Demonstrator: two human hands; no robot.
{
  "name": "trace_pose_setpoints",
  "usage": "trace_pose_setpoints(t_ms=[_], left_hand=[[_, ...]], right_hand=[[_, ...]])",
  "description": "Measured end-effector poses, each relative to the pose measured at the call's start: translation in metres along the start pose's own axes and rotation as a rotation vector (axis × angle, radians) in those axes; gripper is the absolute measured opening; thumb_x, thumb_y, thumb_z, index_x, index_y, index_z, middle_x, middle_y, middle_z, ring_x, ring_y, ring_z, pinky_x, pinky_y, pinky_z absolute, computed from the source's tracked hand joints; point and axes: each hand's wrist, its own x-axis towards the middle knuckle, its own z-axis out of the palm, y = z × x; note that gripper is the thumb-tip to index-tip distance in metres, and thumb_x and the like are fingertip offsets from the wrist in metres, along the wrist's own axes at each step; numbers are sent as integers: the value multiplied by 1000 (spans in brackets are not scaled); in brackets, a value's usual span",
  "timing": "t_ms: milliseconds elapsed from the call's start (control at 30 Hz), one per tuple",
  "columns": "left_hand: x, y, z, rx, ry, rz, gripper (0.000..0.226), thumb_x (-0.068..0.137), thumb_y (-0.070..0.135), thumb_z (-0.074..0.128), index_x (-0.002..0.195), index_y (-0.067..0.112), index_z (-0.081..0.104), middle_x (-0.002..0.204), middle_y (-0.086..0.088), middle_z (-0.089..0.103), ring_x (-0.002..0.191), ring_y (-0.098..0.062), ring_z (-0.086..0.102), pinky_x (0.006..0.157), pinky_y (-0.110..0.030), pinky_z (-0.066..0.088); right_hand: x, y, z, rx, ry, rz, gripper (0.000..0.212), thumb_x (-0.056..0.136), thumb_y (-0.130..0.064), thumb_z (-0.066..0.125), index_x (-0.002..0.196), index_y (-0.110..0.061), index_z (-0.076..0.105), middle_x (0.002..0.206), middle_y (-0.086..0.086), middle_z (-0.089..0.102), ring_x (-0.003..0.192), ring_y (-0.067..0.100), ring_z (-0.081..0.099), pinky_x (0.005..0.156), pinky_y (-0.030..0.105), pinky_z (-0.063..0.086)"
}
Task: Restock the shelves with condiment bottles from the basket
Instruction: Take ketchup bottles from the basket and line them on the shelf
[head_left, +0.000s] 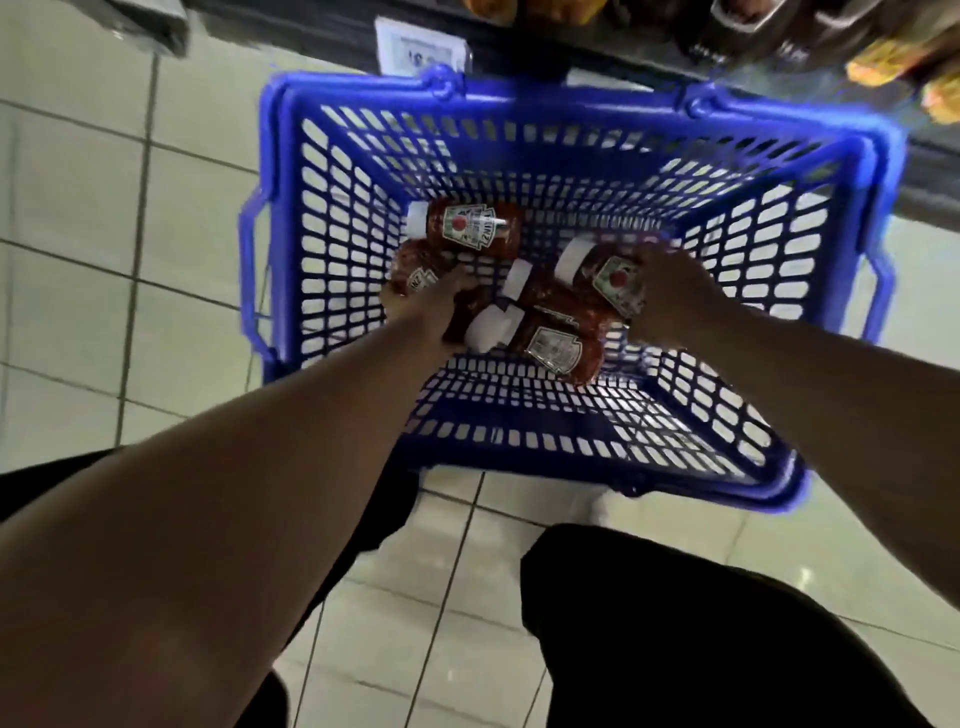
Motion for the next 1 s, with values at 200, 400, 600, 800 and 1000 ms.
trace_pose_setpoints(t_ms=[200, 400, 600, 800, 1000], left_hand=[[-202, 33, -68, -252, -410, -64, 27, 89, 12, 58, 114, 6, 66, 100, -13, 75, 92, -28, 71, 76, -46, 61], [-446, 92, -126, -369, -759, -37, 45, 68, 4, 48, 107, 0, 70, 112, -20, 67, 113, -38, 62, 113, -62, 34], [-634, 125, -125, -192, -945, 192, 47, 79, 16, 72, 123, 5, 62, 113, -22, 67, 103, -40, 65, 96, -61, 50], [-745, 143, -120, -170, -1333, 225, 65, 62, 25, 82, 122, 7, 65, 126, -26, 60, 125, -56, 48, 96, -64, 48], [-823, 176, -110, -282, -1599, 448, 59, 62, 18, 80, 118, 6, 70, 109, -17, 73, 101, -37, 69, 91, -62, 51]], right_hand=[[-169, -38, -95, 362, -158, -168, 105, 53, 2, 97, 143, -14, 45, 119, 8, 64, 100, 21, 63, 93, 35, 54], [-369, -62, -235, 368, -18, -374, 103, 55, -22, 100, 144, -15, 48, 127, -5, 53, 109, 4, 52, 98, 25, 46], [-523, -90, -363, 180, 291, -683, 78, 62, -15, 86, 136, -18, 59, 123, 7, 56, 116, 28, 54, 100, 38, 46], [-610, -104, -452, 99, 579, -898, 54, 79, 0, 70, 130, -11, 59, 128, -20, 44, 116, 1, 45, 102, 1, 27], [-671, -121, -516, -26, 870, -977, 78, 82, -2, 76, 151, -14, 43, 162, 13, 24, 151, 24, 26, 121, 19, 16]])
